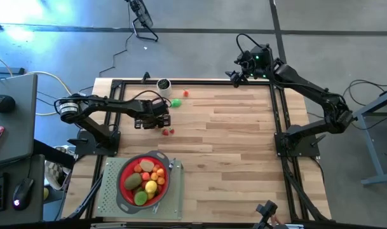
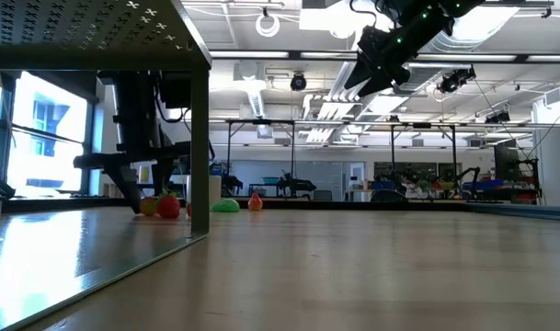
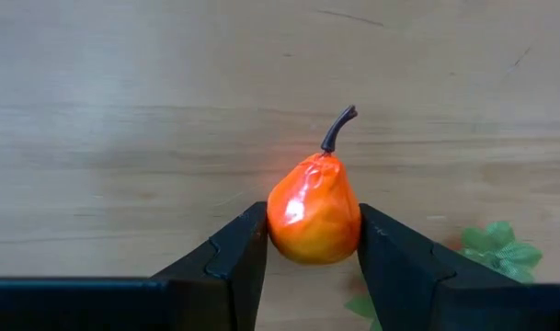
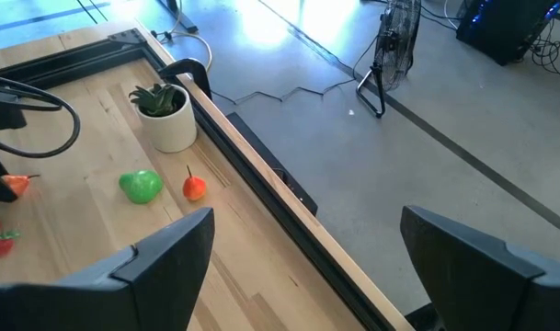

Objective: Pick & Place Fruit
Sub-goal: Put the pear into the red strainer bowl on the shelf

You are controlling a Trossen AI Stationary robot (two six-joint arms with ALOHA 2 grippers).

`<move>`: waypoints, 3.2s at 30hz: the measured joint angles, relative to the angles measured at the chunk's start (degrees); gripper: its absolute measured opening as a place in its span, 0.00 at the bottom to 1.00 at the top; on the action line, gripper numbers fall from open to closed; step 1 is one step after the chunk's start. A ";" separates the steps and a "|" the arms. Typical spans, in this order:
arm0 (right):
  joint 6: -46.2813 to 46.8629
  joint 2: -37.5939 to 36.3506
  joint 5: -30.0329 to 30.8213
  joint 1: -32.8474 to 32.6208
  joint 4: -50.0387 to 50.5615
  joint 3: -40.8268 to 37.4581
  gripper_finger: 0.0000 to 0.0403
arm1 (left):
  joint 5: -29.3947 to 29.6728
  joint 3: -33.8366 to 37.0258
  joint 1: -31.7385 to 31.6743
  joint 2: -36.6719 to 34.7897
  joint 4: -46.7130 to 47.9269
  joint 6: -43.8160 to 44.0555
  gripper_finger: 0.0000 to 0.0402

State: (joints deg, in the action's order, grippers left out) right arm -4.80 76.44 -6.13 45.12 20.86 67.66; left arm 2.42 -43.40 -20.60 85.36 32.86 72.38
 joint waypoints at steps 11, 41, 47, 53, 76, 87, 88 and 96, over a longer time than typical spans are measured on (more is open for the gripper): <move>0.00 0.00 0.00 0.00 0.00 0.00 0.85 | 0.00 0.02 0.00 0.04 -0.28 -0.04 0.34; 0.00 0.02 -0.02 -0.02 -0.02 0.00 0.85 | -4.55 -19.59 -0.50 0.04 4.81 -14.98 0.32; 0.00 0.02 -0.02 -0.01 -0.02 0.00 0.85 | -4.59 -32.19 -0.50 0.04 10.38 -22.55 0.32; 0.00 0.02 -0.02 -0.02 -0.02 0.00 0.85 | -4.59 -43.42 -0.45 0.02 14.36 -27.13 0.32; -2.54 0.02 -0.02 0.00 -0.09 -0.02 0.85 | -12.36 -57.31 19.67 -0.02 21.39 -8.22 0.32; 4.09 0.02 -0.02 -0.15 -0.09 -0.02 0.85 | -10.83 -57.31 40.38 -0.02 22.82 17.29 0.32; 4.90 0.02 -0.02 -0.17 -0.09 -0.02 0.85 | -10.56 -57.31 42.22 -0.02 23.84 20.19 0.32; 6.49 1.33 -0.03 -0.17 0.29 -0.06 0.85 | -5.00 -57.31 53.45 -0.02 33.93 41.76 0.32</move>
State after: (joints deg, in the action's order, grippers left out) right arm 1.69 77.78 -6.17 44.95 21.15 67.60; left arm -2.59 -100.71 32.85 85.34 66.79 114.14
